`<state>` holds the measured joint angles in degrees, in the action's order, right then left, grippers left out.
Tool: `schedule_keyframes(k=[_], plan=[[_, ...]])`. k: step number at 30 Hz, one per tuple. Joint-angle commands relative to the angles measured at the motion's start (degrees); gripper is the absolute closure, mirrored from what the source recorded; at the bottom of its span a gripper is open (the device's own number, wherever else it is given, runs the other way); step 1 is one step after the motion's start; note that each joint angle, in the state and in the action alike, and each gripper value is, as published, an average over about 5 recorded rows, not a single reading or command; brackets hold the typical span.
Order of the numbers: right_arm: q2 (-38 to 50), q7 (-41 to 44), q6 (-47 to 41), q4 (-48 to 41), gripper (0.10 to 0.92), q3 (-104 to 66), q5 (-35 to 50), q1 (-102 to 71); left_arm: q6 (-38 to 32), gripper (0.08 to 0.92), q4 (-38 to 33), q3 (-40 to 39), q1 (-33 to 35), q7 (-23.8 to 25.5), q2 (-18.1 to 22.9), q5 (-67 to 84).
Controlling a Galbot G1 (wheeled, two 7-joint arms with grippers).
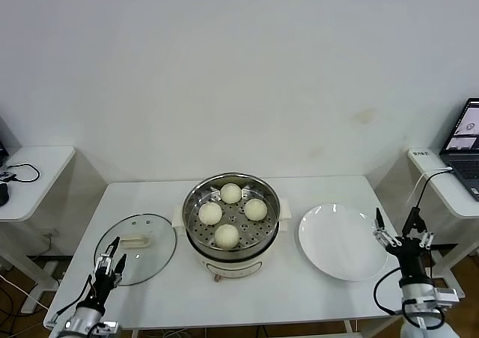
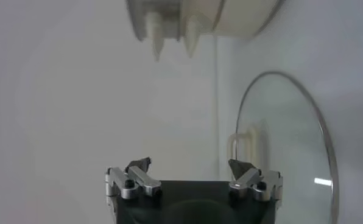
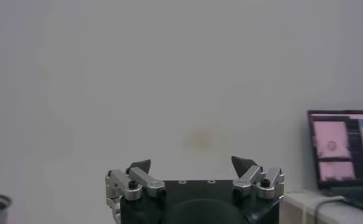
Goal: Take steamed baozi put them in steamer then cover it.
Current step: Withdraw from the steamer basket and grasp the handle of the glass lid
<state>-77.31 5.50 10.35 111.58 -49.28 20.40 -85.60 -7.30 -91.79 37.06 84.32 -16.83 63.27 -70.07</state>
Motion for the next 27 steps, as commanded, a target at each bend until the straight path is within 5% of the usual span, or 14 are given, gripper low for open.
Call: schedule_keyframes(k=[1, 27], plan=[[-2.04, -0.25, 0.44, 1.95, 0.203, -3.56, -0.24, -4.11, -0.51, 0.177, 11.86, -2.59, -11.91, -0.55, -1.99, -4.69], [-4.67, -0.19, 0.49, 2.31, 0.203, -3.15, -1.04, -5.21, -0.11, 0.177, 13.2, -6.55, -14.3, 1.84, -2.16, -2.88]])
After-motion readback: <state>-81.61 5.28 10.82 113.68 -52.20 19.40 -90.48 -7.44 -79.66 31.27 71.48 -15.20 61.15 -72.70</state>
